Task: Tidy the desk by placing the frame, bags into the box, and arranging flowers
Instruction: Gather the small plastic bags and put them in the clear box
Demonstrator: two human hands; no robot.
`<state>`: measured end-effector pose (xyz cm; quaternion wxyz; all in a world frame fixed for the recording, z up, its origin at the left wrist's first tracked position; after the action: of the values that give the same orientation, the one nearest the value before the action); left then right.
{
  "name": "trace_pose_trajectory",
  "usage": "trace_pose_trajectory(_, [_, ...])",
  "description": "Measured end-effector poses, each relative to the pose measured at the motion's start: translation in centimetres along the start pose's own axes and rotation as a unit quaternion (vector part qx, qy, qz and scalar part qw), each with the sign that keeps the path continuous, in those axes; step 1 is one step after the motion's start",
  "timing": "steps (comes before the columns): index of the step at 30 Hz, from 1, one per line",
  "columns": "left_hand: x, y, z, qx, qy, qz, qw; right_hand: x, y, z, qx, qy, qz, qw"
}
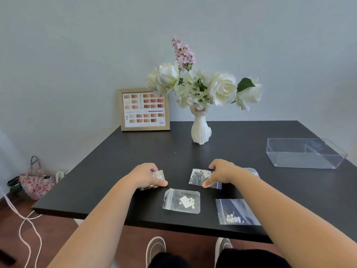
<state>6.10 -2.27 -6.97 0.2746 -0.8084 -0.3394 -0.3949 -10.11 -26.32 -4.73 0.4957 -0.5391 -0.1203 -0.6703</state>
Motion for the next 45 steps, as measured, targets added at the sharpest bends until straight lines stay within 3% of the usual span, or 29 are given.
trace_pose_trajectory(4, [0.3,-0.2,-0.3,-0.036,-0.041,-0.036,0.998,0.2,-0.2,0.5,-0.008,-0.069,0.019,0.997])
trace_pose_trajectory(10, [0.6,-0.3,-0.9,-0.055,-0.135,-0.120,0.982,-0.1,0.8,-0.5,0.026,0.064,0.011,0.998])
trace_pose_trajectory(17, [0.1,0.1,-3.5,-0.058,-0.167,-0.128,0.976,-0.4,0.8,-2.2,0.103,0.188,-0.069,0.974])
trace_pose_trajectory(24, [-0.4,0.8,-9.3,-0.105,-0.162,-0.143,0.971,2.8,-1.8,-6.3,0.152,0.271,-0.073,0.948])
trace_pose_trajectory(32, [-4.7,2.8,-22.0,-0.230,-0.160,-0.113,0.953,12.7,-4.2,-15.4,0.116,0.239,-0.283,0.922])
trace_pose_trajectory(39, [-8.1,3.7,-33.0,-0.364,-0.145,-0.148,0.908,18.4,-2.8,-24.6,0.015,0.227,-0.392,0.891])
trace_pose_trajectory(42, [-10.3,4.3,-36.5,-0.383,-0.135,-0.141,0.903,18.6,-2.2,-27.3,-0.039,0.116,-0.441,0.889])
trace_pose_trajectory(45, [-12.8,5.1,-39.0,-0.383,-0.134,-0.134,0.904,17.9,-0.8,-29.0,-0.042,0.010,-0.401,0.915])
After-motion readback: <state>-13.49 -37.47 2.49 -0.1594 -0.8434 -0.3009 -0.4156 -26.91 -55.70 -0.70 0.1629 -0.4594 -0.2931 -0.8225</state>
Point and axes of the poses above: each hand's wrist, its own y-axis towards the middle knuckle, its own x-axis out of the back of the hand, z = x × y, the point moved 4 cm from there along y, towards the middle knuckle, and after that the axes turned 6 degrees about -x, right-handed, at the moved point
